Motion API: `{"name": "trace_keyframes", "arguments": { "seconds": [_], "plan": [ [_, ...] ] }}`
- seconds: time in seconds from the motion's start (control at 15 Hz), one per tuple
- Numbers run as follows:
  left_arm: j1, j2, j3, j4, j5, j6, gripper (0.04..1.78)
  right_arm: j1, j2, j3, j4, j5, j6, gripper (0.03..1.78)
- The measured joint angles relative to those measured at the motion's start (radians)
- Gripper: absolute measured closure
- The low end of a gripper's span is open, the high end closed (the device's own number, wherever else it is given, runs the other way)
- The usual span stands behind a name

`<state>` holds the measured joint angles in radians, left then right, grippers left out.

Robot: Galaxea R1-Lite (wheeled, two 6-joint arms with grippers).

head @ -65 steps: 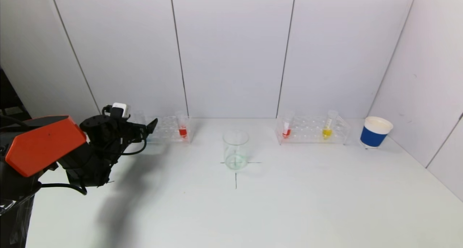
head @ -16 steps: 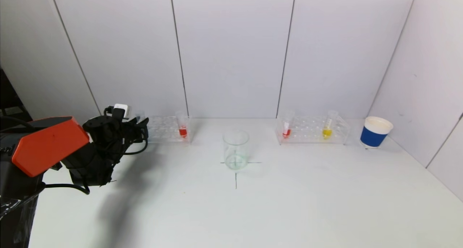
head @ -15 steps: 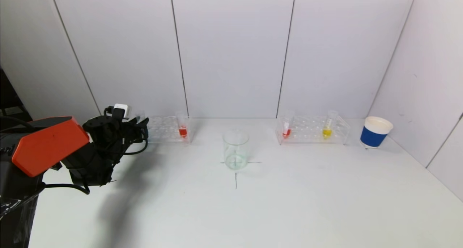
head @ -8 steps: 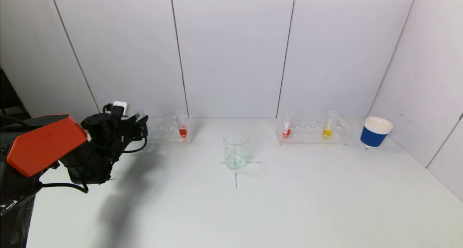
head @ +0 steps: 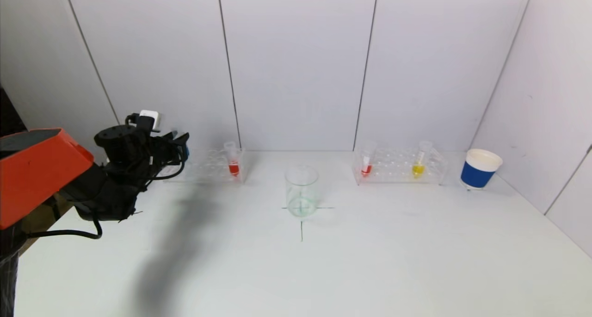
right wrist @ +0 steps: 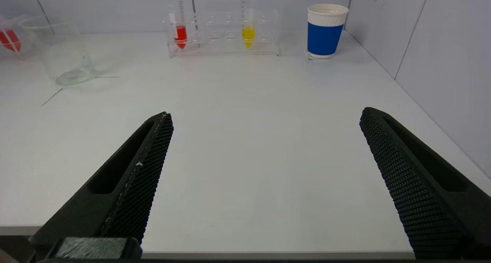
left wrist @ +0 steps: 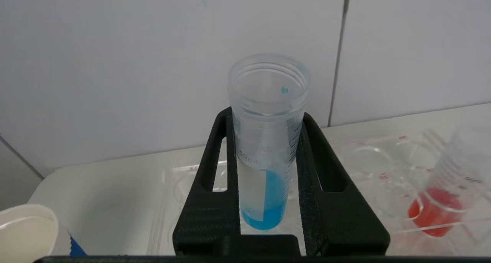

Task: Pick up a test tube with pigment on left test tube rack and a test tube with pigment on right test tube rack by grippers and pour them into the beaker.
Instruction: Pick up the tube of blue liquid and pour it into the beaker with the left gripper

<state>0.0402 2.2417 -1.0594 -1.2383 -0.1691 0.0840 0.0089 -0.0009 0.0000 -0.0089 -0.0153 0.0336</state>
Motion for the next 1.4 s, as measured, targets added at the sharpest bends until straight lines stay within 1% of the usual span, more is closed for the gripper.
{"name": "trace_keyframes", "arguments": {
  "seconds": [0.2,0.4,0.6,0.73,0.93,1.0,1.07,1.27,1.4],
  "plan": [
    [-0.009,-0.081,-0.045,0.107,0.011,0.000,1.37,-0.001,0.000,0.000,0.000,0.000,0.000,0.04],
    [-0.033,-0.151,-0.119,0.231,0.016,0.000,1.37,-0.001,0.000,0.000,0.000,0.000,0.000,0.04],
    [-0.064,-0.190,-0.248,0.367,0.017,0.001,1.37,0.000,0.000,0.000,0.000,0.000,0.000,0.04],
    [-0.091,-0.205,-0.350,0.484,0.015,0.001,1.37,0.000,0.000,0.000,0.000,0.000,0.000,0.04],
    [-0.141,-0.207,-0.500,0.643,-0.006,0.004,1.37,-0.002,0.000,0.000,0.000,0.000,0.000,0.04],
    [-0.159,-0.201,-0.546,0.688,-0.029,0.004,1.37,-0.001,0.000,0.000,0.000,0.000,0.000,0.04],
    [-0.179,-0.193,-0.594,0.737,-0.074,0.005,1.37,-0.001,0.000,0.000,0.000,0.000,0.000,0.04],
    [-0.216,-0.161,-0.701,0.867,-0.264,0.021,1.37,0.000,0.000,0.000,0.000,0.000,0.000,0.04],
    [-0.234,-0.126,-0.765,0.900,-0.367,0.054,1.37,0.000,0.000,0.000,0.000,0.000,0.000,0.04]
  ]
}}
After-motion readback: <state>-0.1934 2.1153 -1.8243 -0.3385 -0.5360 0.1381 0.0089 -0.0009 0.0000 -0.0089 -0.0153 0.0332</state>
